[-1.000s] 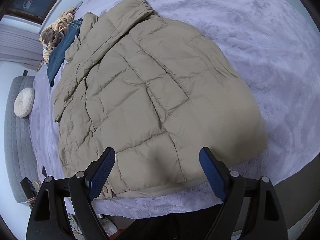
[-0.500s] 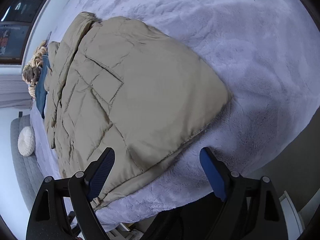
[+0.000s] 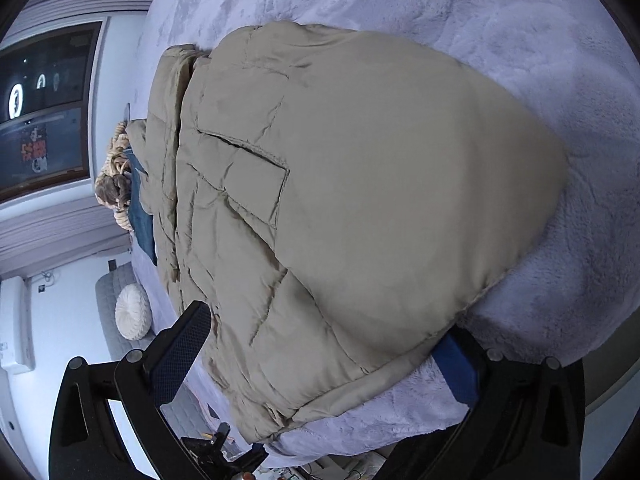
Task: Fold large clothes
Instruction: 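Grasp the jacket hem with both tools and lift it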
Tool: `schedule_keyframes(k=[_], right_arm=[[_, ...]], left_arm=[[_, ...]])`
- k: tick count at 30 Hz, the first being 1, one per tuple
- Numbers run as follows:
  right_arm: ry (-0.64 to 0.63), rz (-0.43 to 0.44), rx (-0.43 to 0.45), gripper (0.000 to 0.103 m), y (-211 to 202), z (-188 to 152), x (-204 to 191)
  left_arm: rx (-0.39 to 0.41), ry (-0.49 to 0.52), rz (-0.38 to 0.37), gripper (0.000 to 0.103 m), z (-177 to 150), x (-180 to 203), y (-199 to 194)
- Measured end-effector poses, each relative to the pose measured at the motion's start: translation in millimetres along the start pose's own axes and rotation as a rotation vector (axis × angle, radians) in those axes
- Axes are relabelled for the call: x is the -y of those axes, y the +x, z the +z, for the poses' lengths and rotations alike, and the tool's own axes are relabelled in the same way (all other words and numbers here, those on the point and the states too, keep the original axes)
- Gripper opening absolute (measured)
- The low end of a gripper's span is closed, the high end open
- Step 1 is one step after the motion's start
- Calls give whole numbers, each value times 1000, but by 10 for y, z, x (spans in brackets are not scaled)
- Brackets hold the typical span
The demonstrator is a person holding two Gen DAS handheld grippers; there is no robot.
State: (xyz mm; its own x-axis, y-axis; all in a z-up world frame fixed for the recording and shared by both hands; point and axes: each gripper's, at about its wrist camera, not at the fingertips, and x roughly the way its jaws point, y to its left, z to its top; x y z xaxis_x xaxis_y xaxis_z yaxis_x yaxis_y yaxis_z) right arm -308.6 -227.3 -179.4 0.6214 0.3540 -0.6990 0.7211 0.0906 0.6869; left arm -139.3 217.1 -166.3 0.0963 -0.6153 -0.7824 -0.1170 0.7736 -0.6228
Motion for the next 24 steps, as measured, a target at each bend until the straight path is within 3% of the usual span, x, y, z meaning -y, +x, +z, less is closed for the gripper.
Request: schedule_keyframes(k=[2, 4, 5, 7, 8, 9, 10, 15, 24], right_arm=[[12, 14, -4, 103, -32, 13, 15], [20, 25, 11, 101, -89, 5, 25], [20, 31, 15, 98, -119, 7, 30], [19, 26, 3, 63, -134, 13, 42], [19, 20, -7, 53, -124, 23, 47], [18, 13, -12, 28, -119, 29, 48], [15, -6, -12, 10, -115, 39, 38], [-84, -41, 0, 7, -191, 70, -225], [-394, -70, 29, 6, -413, 362, -1403]], left_arm=[[3, -5, -17, 43, 49, 12, 19], [9, 21, -9, 20, 71, 53, 17], [23, 41, -7, 19, 86, 85, -27], [49, 76, -14, 19, 113, 134, -122], [58, 97, -13, 19, 128, 180, -161], [63, 116, -9, 19, 138, 220, -196], [70, 141, -2, 14, 149, 276, -232], [126, 221, -4, 14, 232, 501, -531], [324, 307, -18, 14, 675, 1237, -1021]])
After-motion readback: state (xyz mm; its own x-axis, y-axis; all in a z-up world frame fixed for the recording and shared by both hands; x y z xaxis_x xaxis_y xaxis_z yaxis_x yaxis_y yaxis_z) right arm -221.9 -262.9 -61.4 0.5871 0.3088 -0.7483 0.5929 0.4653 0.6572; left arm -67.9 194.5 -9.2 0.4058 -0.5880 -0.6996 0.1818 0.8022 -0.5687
